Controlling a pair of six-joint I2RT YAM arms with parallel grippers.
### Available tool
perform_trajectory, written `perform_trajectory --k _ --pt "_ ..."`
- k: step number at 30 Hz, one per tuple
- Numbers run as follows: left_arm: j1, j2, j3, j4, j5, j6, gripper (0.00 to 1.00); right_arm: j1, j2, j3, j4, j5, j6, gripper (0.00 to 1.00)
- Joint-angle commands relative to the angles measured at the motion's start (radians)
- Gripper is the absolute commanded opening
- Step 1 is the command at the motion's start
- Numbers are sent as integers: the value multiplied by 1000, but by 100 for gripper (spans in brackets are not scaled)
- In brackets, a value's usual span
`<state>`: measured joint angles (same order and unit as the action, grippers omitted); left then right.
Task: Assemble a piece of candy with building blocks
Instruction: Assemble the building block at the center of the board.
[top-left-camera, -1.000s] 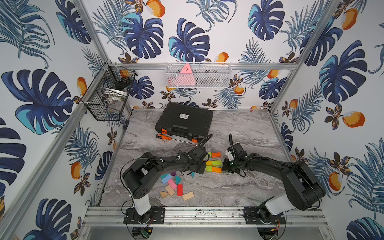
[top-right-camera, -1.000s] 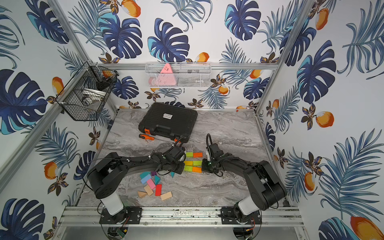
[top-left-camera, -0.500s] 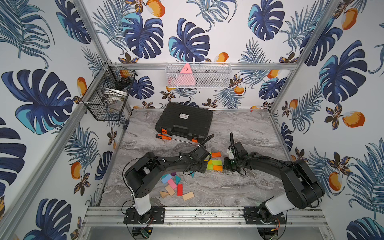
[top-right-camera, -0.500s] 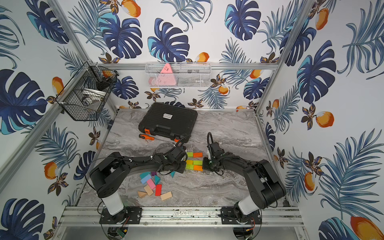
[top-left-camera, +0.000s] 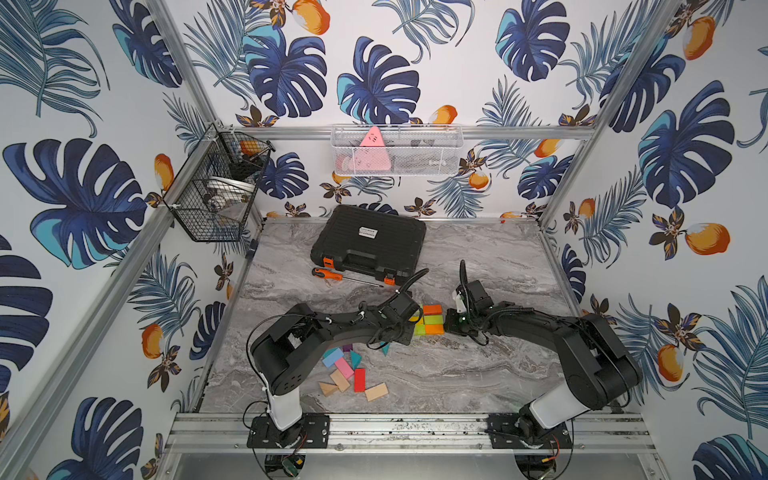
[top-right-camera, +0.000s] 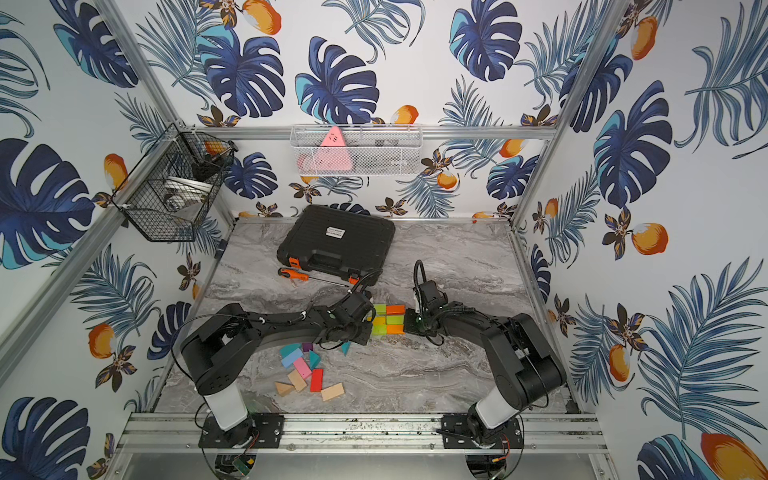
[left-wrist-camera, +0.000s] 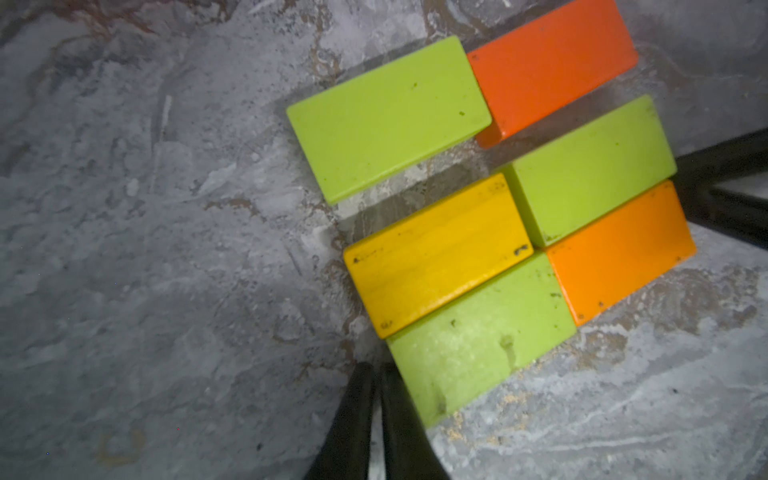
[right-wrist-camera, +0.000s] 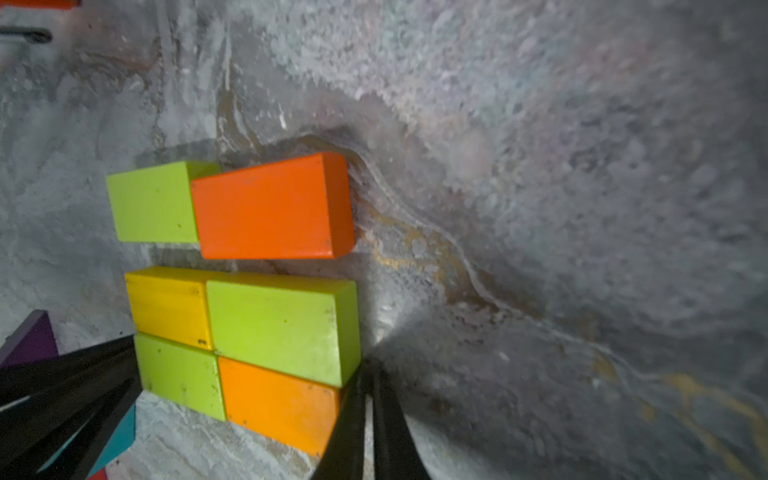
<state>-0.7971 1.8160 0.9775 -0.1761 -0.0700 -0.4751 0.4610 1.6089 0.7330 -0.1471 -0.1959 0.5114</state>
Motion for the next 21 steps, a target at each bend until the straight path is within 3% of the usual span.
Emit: perform_trajectory --k 1,21 --pt "-11 40 -5 -63 159 -2 15 10 32 -8 -35 -106 -2 11" --pt "-10 65 15 -79 114 38 15 10 3 -41 -30 -110 16 12"
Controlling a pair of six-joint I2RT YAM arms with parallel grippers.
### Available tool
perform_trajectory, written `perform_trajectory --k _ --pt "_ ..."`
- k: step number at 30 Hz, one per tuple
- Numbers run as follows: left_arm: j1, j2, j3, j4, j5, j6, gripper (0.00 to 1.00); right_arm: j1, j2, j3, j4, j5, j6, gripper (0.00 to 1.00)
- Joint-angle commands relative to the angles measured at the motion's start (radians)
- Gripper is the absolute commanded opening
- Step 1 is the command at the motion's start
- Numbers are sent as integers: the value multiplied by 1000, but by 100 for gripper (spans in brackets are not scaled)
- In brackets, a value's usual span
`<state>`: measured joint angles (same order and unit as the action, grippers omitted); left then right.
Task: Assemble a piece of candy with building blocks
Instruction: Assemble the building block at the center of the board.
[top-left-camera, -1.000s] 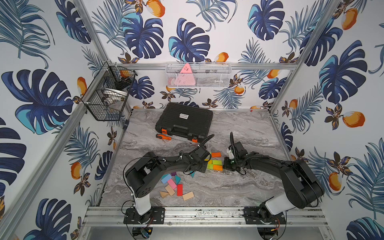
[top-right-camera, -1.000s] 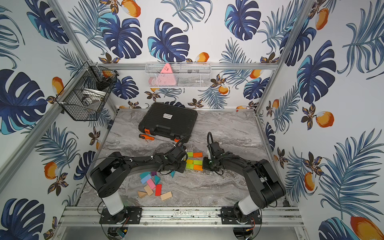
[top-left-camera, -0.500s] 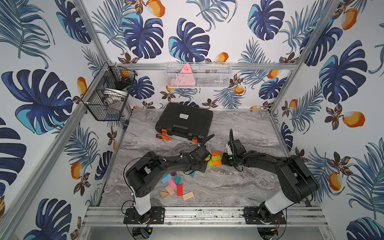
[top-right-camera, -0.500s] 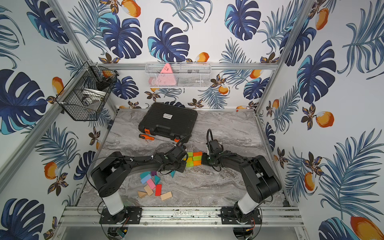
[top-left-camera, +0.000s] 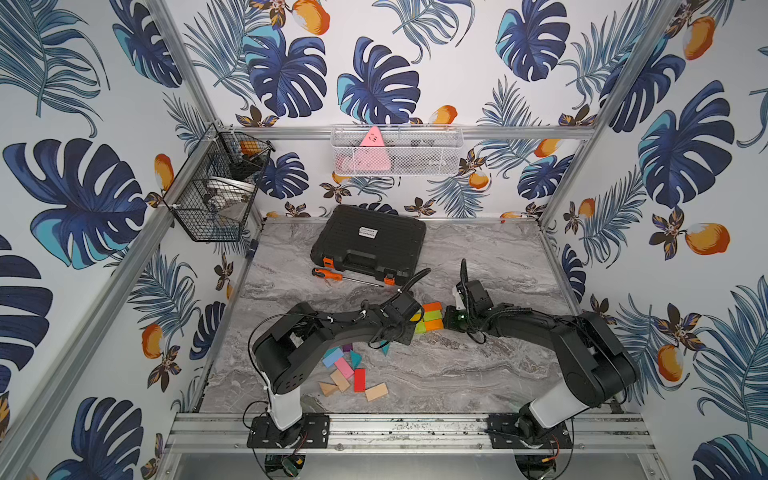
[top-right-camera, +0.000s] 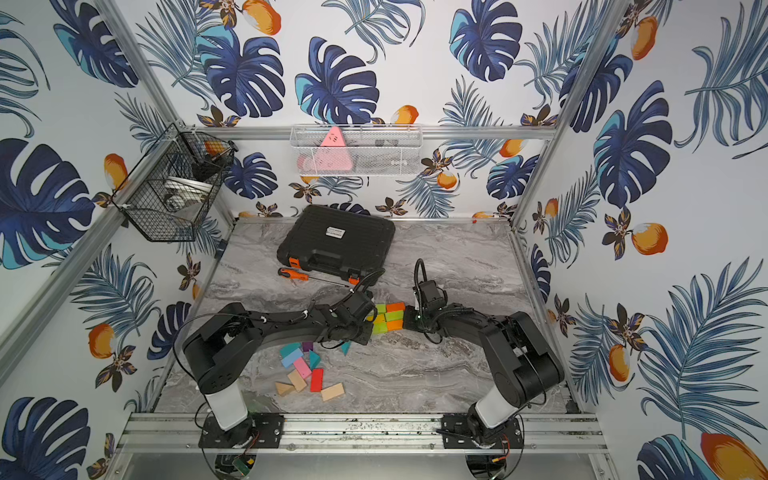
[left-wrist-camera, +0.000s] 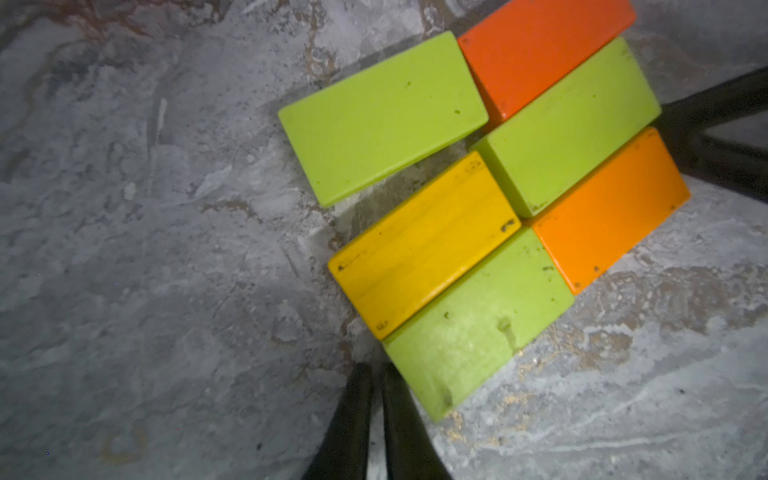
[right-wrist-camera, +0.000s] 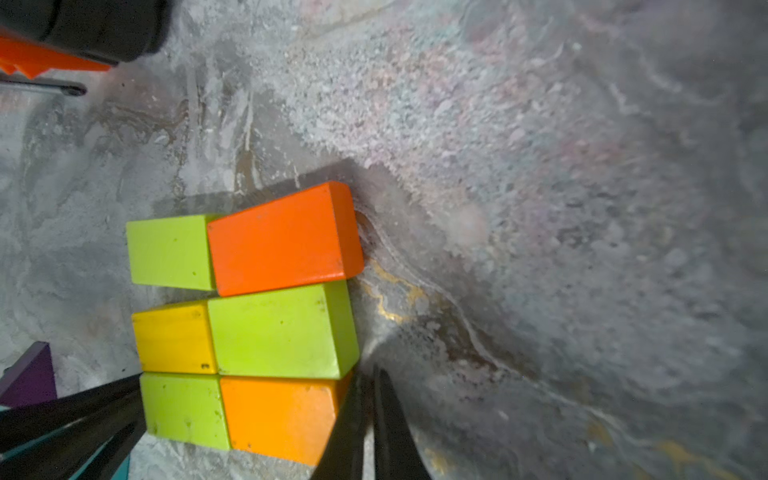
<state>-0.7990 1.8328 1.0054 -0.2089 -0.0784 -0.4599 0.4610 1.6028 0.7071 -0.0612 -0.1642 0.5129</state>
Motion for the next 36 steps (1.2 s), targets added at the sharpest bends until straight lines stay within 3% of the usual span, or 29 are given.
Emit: perform_trajectory --k 1,36 --pt "-9 51 -12 -43 123 23 15 11 9 -13 -116 -141 15 12" --pt "14 61 33 -90 63 54 16 10 -41 -55 -114 -149 20 12"
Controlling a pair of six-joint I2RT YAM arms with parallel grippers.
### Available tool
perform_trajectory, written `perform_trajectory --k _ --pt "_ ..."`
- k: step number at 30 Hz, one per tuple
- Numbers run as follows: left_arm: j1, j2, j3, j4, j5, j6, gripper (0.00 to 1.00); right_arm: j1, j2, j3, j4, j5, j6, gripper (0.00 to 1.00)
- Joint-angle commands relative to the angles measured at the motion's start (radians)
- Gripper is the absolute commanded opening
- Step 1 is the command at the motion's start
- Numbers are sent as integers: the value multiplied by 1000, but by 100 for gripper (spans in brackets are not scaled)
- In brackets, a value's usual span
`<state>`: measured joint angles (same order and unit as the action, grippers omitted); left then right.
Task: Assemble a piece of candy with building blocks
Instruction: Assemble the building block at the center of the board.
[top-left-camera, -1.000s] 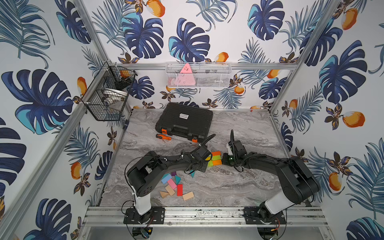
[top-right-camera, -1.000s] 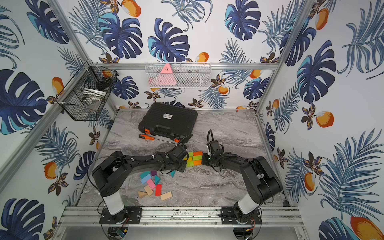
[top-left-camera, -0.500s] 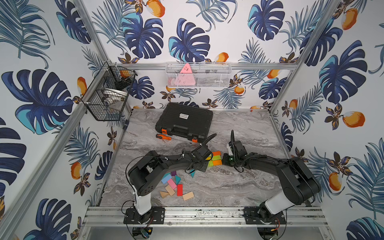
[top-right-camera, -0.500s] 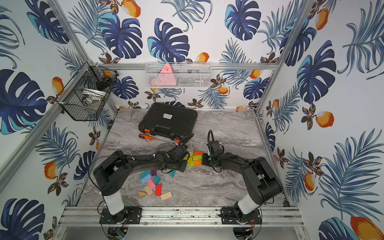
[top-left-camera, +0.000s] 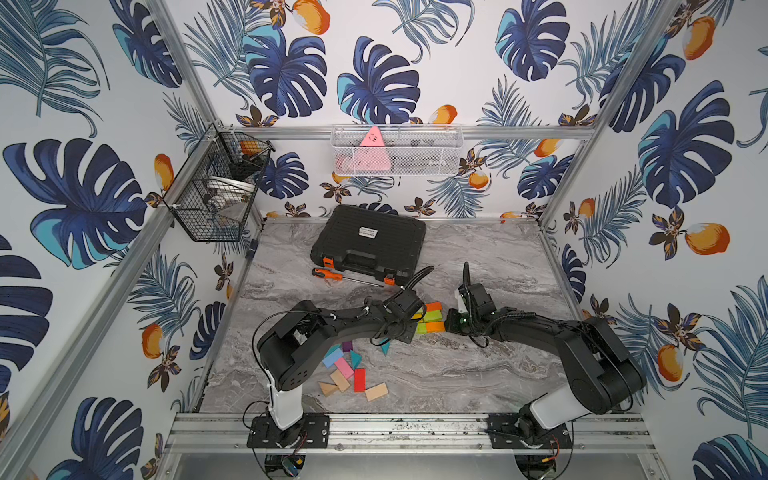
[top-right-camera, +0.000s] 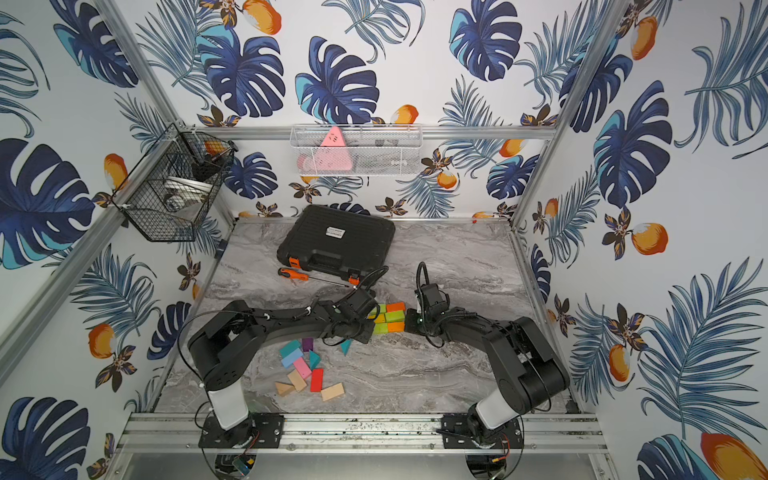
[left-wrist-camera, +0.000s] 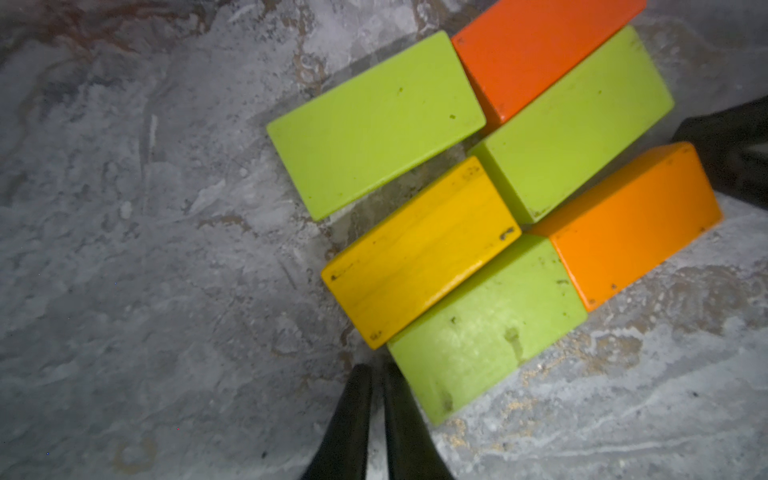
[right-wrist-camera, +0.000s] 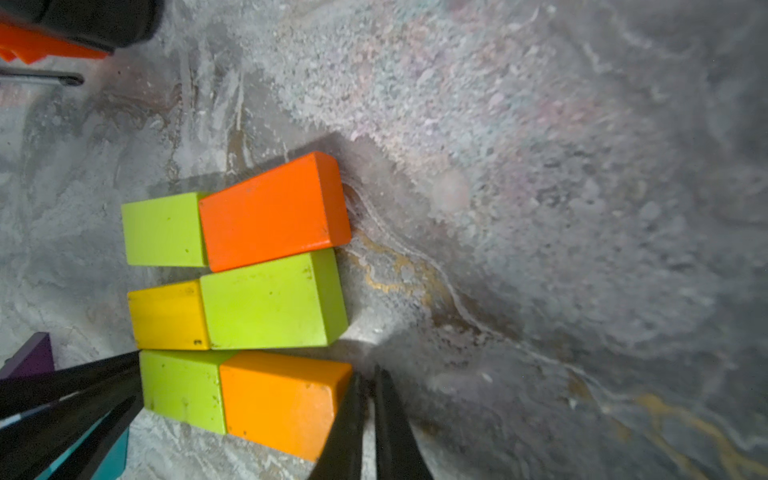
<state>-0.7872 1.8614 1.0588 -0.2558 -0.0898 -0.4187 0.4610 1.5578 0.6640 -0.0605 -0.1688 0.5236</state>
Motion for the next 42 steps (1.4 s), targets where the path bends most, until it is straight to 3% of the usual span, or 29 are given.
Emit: perform_trajectory --k 1,42 --pt "6 32 -23 -44 74 13 16 11 4 -14 -113 -144 10 12" --pt "10 -10 -117 29 150 -26 16 -1 59 34 -100 -128 -7 15"
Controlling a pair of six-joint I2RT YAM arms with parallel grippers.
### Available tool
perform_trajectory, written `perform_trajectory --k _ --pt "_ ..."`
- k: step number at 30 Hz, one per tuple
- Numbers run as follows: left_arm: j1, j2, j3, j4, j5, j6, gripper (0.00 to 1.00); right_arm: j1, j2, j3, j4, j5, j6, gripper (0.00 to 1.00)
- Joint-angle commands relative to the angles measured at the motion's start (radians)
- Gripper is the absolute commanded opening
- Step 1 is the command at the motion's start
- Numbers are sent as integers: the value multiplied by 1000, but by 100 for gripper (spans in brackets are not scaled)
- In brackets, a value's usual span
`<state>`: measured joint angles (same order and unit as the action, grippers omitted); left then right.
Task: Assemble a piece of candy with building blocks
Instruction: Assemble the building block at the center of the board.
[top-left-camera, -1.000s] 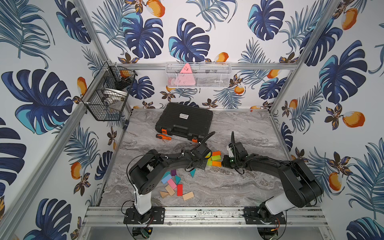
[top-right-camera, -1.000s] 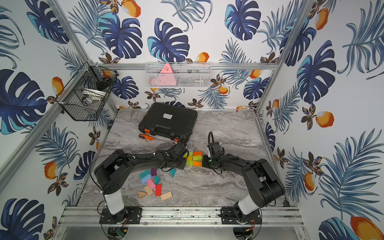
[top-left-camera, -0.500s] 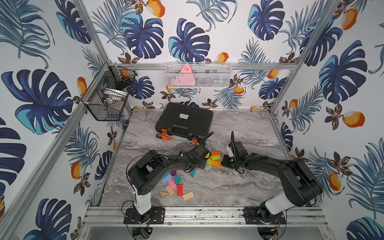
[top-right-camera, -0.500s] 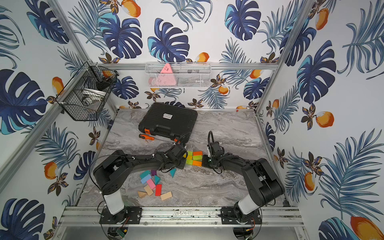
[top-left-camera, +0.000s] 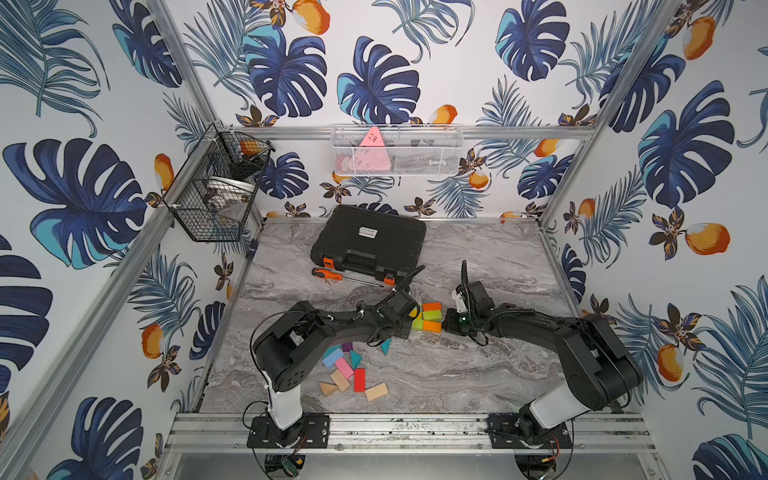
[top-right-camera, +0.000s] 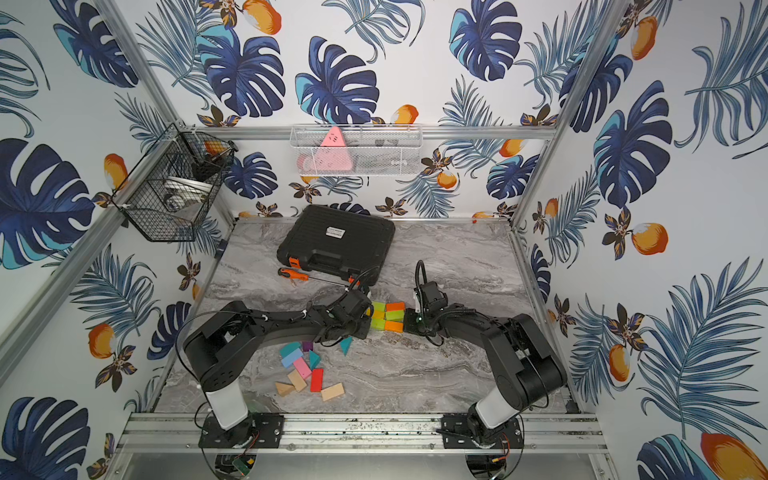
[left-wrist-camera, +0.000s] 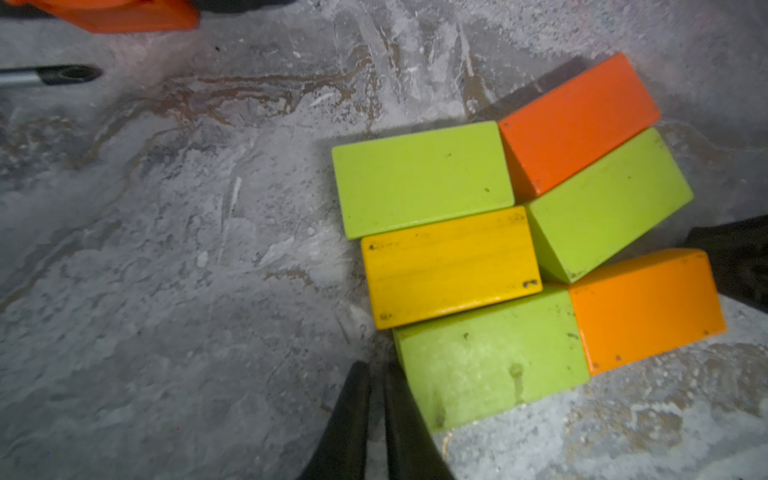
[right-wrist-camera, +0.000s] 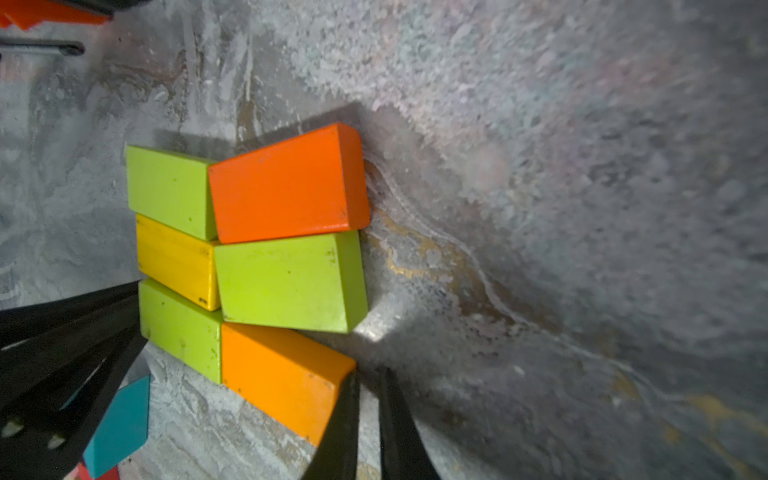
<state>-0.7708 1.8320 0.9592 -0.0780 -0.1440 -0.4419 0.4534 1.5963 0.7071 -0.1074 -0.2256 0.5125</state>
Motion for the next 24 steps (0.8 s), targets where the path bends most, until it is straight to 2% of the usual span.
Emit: perform_trajectory --k 1,24 --pt "-7 19 -18 -148 204 -3 16 8 25 -10 -52 -72 4 15" --pt "-7 12 -42 -152 188 -5 19 -28 23 -11 -51 -73 10 16"
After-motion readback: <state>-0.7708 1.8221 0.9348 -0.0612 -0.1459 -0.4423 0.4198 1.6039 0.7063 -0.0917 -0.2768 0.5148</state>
